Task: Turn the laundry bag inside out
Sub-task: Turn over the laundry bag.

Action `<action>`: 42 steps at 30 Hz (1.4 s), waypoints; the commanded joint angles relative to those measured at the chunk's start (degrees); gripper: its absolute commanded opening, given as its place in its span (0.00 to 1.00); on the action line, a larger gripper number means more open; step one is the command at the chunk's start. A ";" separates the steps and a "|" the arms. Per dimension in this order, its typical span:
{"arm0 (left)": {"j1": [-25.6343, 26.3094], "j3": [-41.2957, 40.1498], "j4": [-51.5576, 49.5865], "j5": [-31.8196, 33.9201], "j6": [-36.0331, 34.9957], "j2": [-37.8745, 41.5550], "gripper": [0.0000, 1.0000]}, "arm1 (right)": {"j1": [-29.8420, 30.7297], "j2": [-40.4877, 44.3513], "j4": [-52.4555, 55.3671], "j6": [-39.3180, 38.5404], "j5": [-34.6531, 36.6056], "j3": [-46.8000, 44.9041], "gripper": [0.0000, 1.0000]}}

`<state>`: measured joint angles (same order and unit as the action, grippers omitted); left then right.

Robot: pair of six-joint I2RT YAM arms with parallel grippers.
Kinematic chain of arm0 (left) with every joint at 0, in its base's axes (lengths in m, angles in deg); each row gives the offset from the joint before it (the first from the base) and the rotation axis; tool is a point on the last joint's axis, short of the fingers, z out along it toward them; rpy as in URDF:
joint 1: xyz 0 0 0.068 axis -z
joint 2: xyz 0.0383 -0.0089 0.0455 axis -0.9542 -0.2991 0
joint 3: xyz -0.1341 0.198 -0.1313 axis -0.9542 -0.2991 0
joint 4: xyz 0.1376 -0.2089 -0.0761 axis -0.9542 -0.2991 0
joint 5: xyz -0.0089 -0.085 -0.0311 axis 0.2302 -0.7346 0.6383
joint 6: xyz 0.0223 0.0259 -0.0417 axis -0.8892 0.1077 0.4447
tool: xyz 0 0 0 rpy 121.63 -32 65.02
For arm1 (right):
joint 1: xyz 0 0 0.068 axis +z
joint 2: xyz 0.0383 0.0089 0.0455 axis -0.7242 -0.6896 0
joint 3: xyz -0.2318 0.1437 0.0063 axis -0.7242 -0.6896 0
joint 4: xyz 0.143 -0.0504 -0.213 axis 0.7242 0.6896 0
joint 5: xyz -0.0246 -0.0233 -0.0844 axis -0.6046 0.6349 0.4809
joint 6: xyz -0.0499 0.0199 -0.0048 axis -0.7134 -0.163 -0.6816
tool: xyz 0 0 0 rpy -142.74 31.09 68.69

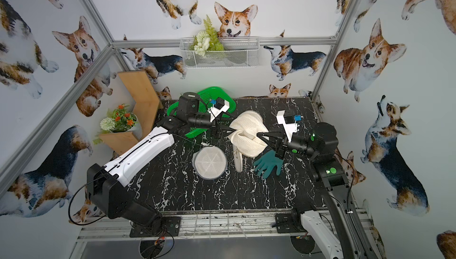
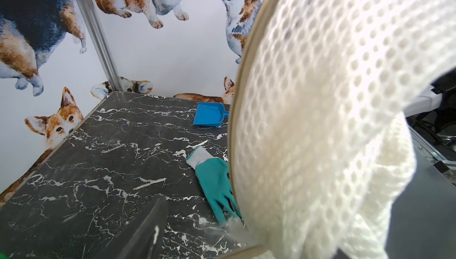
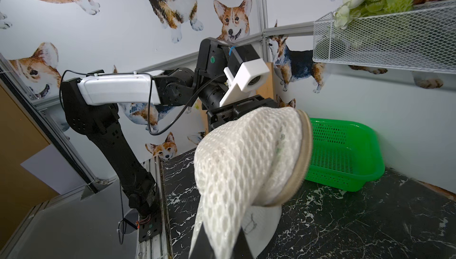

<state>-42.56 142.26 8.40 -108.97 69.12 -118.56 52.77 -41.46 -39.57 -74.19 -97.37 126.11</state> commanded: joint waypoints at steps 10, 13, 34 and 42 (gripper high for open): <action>6.17 2.08 13.51 18.90 3.51 3.21 0.81 | 0.04 -1.90 0.97 -0.56 6.67 0.76 0.00; 9.27 4.08 10.46 28.66 -3.29 2.86 0.83 | 0.04 -1.98 1.73 -0.56 7.45 1.45 0.00; 13.50 13.64 -8.90 63.57 -11.00 -0.06 0.73 | 0.09 -2.87 6.70 -2.38 17.10 5.37 0.00; 13.02 11.04 -5.51 54.25 -10.43 4.20 0.80 | 0.11 -3.92 6.35 -1.41 17.71 5.85 0.00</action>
<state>-29.35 154.74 -0.19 -50.05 56.99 -116.31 52.77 -45.13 -32.58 -76.01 -80.78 131.23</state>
